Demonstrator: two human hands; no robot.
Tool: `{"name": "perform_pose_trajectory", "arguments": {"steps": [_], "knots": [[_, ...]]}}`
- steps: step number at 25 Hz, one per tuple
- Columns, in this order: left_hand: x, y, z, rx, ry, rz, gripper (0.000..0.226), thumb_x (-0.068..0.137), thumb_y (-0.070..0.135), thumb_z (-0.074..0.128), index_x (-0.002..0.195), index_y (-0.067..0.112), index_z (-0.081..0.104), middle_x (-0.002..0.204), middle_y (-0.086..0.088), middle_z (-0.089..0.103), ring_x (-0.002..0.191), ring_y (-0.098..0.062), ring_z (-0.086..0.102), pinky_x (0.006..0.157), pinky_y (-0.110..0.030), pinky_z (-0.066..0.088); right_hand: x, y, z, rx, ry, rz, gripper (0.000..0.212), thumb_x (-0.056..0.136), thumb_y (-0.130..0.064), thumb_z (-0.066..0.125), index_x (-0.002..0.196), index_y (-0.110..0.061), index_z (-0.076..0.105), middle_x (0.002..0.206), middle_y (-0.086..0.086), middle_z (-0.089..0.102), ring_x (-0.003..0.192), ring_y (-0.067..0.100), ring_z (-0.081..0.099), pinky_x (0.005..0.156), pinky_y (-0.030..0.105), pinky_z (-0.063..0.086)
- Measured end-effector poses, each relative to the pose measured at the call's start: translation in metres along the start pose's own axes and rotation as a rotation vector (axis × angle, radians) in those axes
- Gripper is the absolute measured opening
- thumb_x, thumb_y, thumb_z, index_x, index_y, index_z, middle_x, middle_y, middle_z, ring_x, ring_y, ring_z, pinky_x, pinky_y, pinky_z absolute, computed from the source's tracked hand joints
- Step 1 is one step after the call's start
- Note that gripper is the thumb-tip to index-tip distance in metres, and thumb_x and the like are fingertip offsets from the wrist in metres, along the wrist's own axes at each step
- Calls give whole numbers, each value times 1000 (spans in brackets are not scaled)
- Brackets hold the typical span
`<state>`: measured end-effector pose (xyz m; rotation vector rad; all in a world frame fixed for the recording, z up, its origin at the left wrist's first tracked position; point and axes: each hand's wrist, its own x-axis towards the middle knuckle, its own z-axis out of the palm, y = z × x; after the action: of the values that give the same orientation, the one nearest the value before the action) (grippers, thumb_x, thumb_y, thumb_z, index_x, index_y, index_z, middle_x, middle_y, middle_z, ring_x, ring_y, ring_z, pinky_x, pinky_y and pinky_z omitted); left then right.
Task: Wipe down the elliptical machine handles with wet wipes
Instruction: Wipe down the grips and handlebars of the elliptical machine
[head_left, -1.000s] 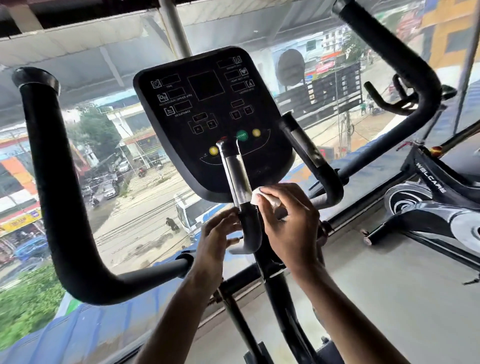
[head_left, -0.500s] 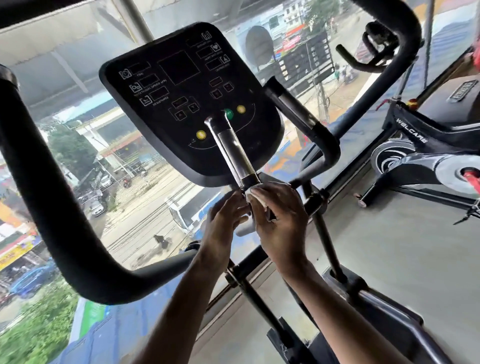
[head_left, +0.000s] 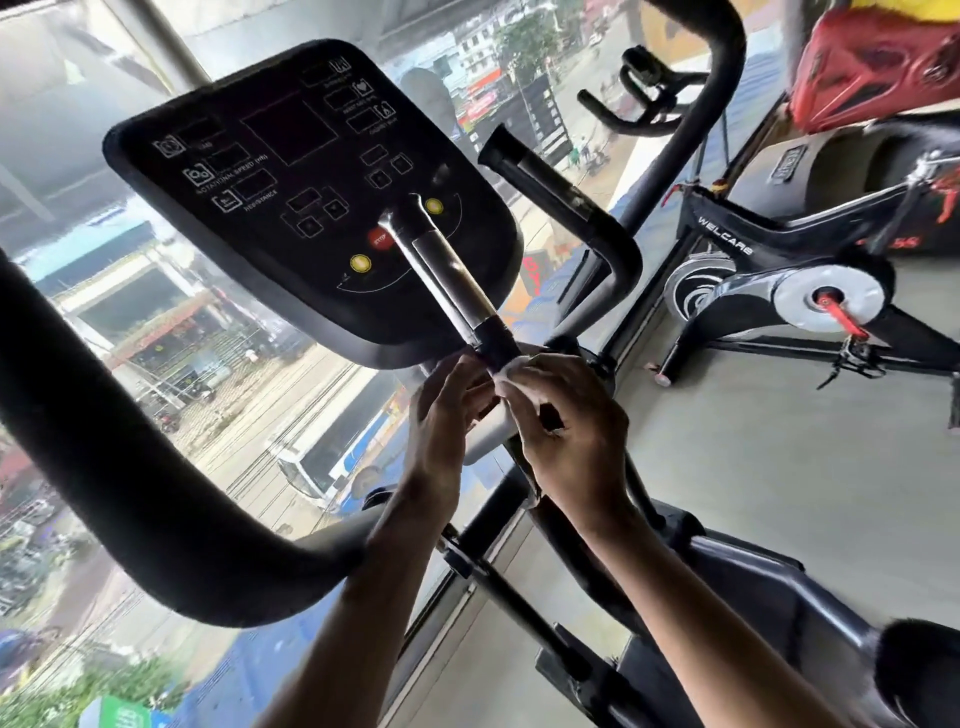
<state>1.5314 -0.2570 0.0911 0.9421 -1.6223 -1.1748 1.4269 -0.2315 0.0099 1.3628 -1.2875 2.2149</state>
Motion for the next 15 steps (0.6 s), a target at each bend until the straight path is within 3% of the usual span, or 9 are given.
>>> {"name": "perform_pose_trajectory", "arguments": {"steps": [3,6,9,11,13,15], "knots": [[4,-12,-1,38,-9,29,32,107,26,51,116,0,68,111,-15,75,98,-21,73,88,-30,52,3,-4,3,33,104,156,6,95,-5,76,99,-1,76,101,4,75,96,19,73,79,39,61],[4,-24,0,41,-39,46,42,105,37,50,112,0,69,112,-25,71,105,-34,70,93,-42,53,12,-14,16,-63,147,93,6,95,-8,76,99,-3,77,102,3,77,99,16,72,92,27,55],[2,-27,-3,3,-48,36,40,108,35,47,113,2,69,115,-21,72,105,-27,70,94,-36,52,-8,-10,9,-89,97,-1,6,94,-9,78,99,-5,79,104,1,76,102,14,71,94,29,53],[2,-29,-5,-38,-51,19,34,107,33,48,118,9,69,121,-18,71,109,-24,70,95,-31,52,-17,-11,6,-34,153,98,4,93,-5,78,96,-3,78,101,2,75,98,15,71,85,35,59],[2,-33,-5,-72,-37,9,31,105,31,49,120,11,68,122,-16,71,114,-26,70,99,-32,52,-8,-16,11,9,231,185,4,92,-4,77,96,-1,77,99,3,74,95,12,71,82,31,59],[3,-37,-4,-72,-15,40,25,104,27,49,112,14,70,114,-13,73,110,-27,70,99,-36,52,-1,-23,21,-52,233,128,7,93,-5,77,100,-2,78,102,4,75,98,13,71,90,23,54]]}}
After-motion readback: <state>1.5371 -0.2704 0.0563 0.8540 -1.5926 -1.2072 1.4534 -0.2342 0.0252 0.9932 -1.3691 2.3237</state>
